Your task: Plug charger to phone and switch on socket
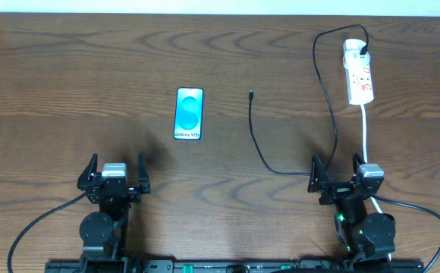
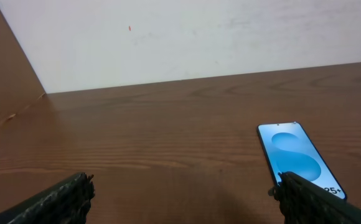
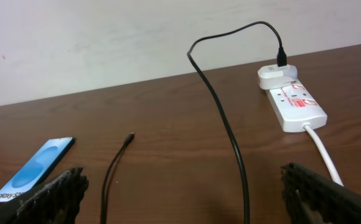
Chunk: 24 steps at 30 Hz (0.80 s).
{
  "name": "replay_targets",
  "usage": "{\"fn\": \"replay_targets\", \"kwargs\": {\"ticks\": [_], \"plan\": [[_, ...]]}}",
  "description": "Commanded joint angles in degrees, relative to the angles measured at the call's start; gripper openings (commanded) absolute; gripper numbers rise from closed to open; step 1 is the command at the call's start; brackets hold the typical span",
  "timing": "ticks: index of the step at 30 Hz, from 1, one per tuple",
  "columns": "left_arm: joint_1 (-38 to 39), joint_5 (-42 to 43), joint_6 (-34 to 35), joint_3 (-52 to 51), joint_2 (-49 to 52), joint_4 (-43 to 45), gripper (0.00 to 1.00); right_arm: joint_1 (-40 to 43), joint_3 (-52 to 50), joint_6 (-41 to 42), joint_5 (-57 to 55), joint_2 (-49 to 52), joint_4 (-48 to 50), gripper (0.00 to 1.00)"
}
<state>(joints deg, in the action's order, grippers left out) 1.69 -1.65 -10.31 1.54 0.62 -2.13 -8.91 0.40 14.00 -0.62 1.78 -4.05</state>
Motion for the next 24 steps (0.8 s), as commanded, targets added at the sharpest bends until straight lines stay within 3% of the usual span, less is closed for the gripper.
{"fn": "replay_targets", "kwargs": {"ticks": [1, 24], "plan": [[-0.1, -0.3, 0.5, -1.3, -0.3, -1.9, 0.96, -0.3, -0.1, -0.3, 0.3, 0.0, -0.2, 0.99], [-0.1, -0.3, 0.5, -1.3, -0.3, -1.9, 0.96, -0.3, -0.1, -0.3, -0.3, 0.0, -0.1, 0.99]]}}
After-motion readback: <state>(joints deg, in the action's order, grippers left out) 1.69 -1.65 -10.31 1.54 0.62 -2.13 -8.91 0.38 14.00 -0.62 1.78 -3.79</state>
